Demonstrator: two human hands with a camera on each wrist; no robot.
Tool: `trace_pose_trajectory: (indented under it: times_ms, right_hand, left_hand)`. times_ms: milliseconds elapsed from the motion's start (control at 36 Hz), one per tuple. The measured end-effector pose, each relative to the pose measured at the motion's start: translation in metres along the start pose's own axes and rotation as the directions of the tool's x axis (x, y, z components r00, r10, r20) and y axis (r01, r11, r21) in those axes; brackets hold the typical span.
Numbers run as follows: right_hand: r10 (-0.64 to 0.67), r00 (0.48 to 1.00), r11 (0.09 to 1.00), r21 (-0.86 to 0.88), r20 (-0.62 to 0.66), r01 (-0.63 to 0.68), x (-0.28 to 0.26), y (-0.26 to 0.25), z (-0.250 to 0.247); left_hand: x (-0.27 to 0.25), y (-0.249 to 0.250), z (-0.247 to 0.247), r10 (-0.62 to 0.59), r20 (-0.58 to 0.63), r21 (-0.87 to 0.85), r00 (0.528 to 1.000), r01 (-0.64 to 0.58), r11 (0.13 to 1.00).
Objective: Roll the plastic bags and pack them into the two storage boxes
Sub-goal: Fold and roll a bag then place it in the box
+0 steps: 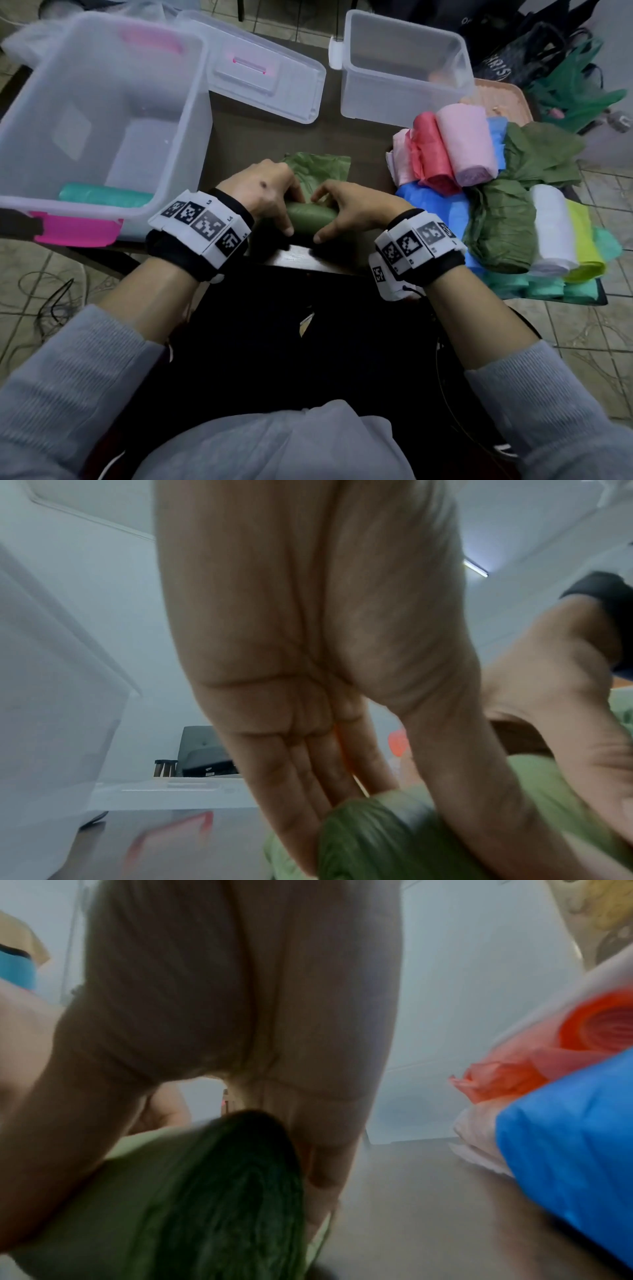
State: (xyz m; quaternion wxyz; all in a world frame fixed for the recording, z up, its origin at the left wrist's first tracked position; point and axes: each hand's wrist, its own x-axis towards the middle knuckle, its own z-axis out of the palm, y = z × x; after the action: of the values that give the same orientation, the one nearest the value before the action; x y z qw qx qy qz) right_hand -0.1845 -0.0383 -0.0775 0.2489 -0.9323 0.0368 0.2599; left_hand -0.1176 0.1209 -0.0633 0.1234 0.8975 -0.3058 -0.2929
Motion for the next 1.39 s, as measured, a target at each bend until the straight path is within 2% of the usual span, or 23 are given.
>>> trace_pose_trajectory:
  times_ms: [194, 250, 333, 389, 472, 528, 667, 778, 889, 1000, 1083, 1167, 1278, 1389]
  right_hand:
    - [0.029, 0.999, 0.995, 0.092, 0.039, -0.033, -0.006, 0.006, -0.004]
    - [0.042, 0.999, 0.995, 0.09, 0.016, -0.043, -0.005, 0.009, -0.001]
    - [0.047, 0.98, 0.998, 0.05, -0.193, -0.038, -0.005, 0.011, 0.004]
    - [-0.015, 0.945, 1.0, -0.026, -0.326, 0.007, -0.009, 0.005, 0.005]
    - [-0.131, 0.921, 0.981, -0.18, -0.366, 0.068, -0.013, -0.006, 0.011]
    - [-0.153, 0.911, 0.971, -0.231, -0.384, 0.065, -0.015, -0.011, 0.017]
    - [-0.131, 0.927, 0.955, -0.294, -0.352, 0.023, -0.015, -0.012, 0.023]
    - [-0.126, 0.932, 0.962, -0.273, -0.339, 0.031, -0.01, -0.01, 0.021]
    - [-0.115, 0.942, 0.968, -0.248, -0.317, 0.035, -0.004, -0.008, 0.016]
    - [-0.096, 0.947, 0.97, -0.243, -0.308, 0.019, 0.002, -0.009, 0.016]
    - [-0.081, 0.947, 0.97, -0.244, -0.312, 0.003, 0.004, -0.01, 0.017]
    - [-0.069, 0.947, 0.971, -0.237, -0.312, -0.007, 0.005, -0.011, 0.016]
    - [-0.041, 0.968, 0.981, -0.192, -0.249, -0.008, 0.004, -0.012, 0.011]
    - [-0.007, 0.984, 0.994, -0.109, -0.179, -0.013, 0.0, -0.008, 0.005]
  left_hand:
    - [0.002, 0.003, -0.01, -0.045, 0.097, -0.021, 0.994, 0.048, 0.999]
    - [0.004, 0.003, -0.012, -0.052, 0.136, -0.035, 0.989, 0.057, 0.998]
    - [0.01, 0.001, -0.013, -0.067, 0.168, -0.077, 0.984, 0.081, 0.994]
    - [0.011, 0.001, -0.013, -0.092, 0.162, -0.089, 0.982, 0.108, 0.99]
    - [0.015, -0.001, -0.012, -0.091, 0.171, -0.092, 0.981, 0.108, 0.99]
    - [0.016, -0.003, -0.01, -0.088, 0.164, -0.102, 0.983, 0.105, 0.989]
    - [0.013, -0.007, -0.001, -0.077, 0.057, -0.149, 0.995, 0.085, 0.985]
    - [0.016, -0.01, 0.007, -0.091, 0.009, -0.17, 0.996, 0.092, 0.981]
    - [0.017, -0.013, 0.007, -0.119, -0.174, -0.161, 0.978, 0.091, 0.983]
    - [0.015, -0.008, 0.008, -0.053, -0.334, -0.223, 0.941, -0.025, 0.975]
    - [0.013, -0.003, 0.01, -0.06, -0.357, -0.232, 0.932, -0.026, 0.972]
    - [0.01, -0.004, 0.009, -0.051, -0.32, -0.244, 0.946, -0.03, 0.969]
    - [0.002, -0.005, 0.008, -0.028, -0.248, -0.199, 0.968, -0.022, 0.98]
    - [-0.002, -0.01, 0.009, -0.035, -0.216, -0.235, 0.976, -0.017, 0.972]
